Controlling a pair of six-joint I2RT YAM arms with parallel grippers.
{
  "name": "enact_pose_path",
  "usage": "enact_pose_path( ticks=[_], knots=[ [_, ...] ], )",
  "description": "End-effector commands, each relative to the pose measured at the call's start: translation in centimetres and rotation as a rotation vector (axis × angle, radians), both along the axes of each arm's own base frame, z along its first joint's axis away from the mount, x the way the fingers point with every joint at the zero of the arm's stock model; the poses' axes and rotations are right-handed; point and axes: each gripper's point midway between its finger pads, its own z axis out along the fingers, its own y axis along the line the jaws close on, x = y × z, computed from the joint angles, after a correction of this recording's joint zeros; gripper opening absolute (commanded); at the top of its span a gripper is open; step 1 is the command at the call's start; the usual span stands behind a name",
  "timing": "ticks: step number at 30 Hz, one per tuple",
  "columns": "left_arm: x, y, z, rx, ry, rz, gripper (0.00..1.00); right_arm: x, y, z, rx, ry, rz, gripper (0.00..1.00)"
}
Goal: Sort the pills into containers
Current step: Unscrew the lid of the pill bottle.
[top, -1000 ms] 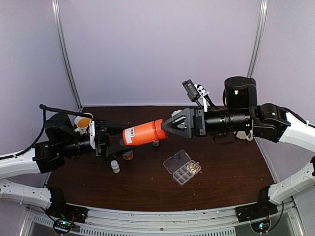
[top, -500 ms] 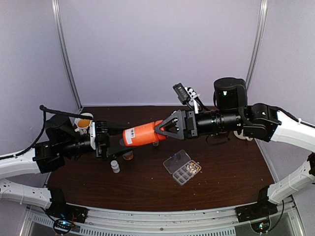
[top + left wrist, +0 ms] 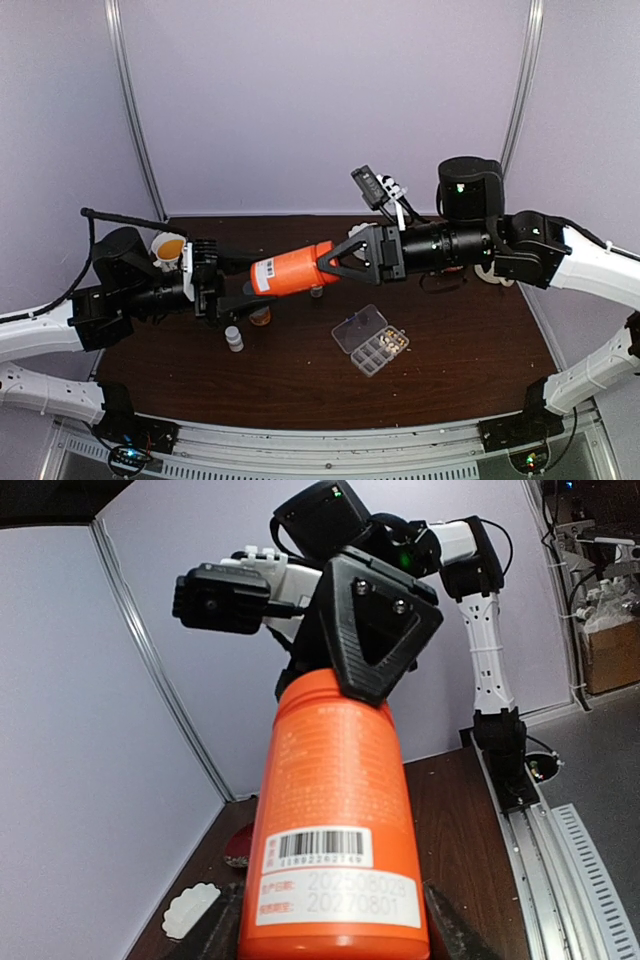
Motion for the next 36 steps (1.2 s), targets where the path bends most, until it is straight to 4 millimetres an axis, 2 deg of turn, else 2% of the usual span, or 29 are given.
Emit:
enact_pose_path(
  ticks=[1, 3, 6, 12, 16, 19, 22, 27, 30, 36],
  knots=[
    [-1.2, -0.8, 2.2, -0.074, 0.104, -0.098, 0.0, -2.3, -1.0, 3.3, 0.075, -0.324, 0.136, 0.17],
    [-1.8, -0.9, 2.7, -0.11, 0.143, -0.145, 0.0, -3.6, -1.4, 3.7, 0.075, -0.544, 0.193, 0.15],
    [-2.8, -0.6, 3.1, -0.164, 0.197, -0.205, 0.0, -4.5, -2.1, 3.5, 0.046, -0.866, 0.26, 0.1],
    [-4.2, 0.3, 3.7, -0.216, 0.253, -0.281, 0.0, -4.0, -2.2, 2.1, -0.056, -1.427, 0.358, 0.05],
    [-4.6, 0.3, 3.7, -0.199, 0.321, -0.308, 0.0, -4.7, -2.5, 1.6, -0.081, -1.738, 0.459, 0.01],
    [-4.5, 0.2, 3.5, -0.197, 0.375, -0.31, 0.0, -4.2, -2.6, 1.7, -0.107, -1.907, 0.455, 0.0],
    [-4.4, -0.1, 3.5, -0.198, 0.423, -0.322, 0.0, -2.7, -2.2, 0.8, -0.222, -2.135, 0.395, 0.01],
    [-4.6, -0.6, 3.2, -0.192, 0.456, -0.359, 0.0, -0.8, -2.5, 1.3, -0.372, -2.339, 0.307, 0.01],
    [-4.7, -0.7, 3.0, -0.188, 0.453, -0.376, 0.0, -0.9, -2.9, 2.8, -0.35, -2.402, 0.222, 0.01],
    [-4.8, -0.4, 3.0, -0.196, 0.437, -0.376, 0.0, -1.5, -3.9, 3.5, -0.297, -2.373, 0.239, 0.01]
  ],
)
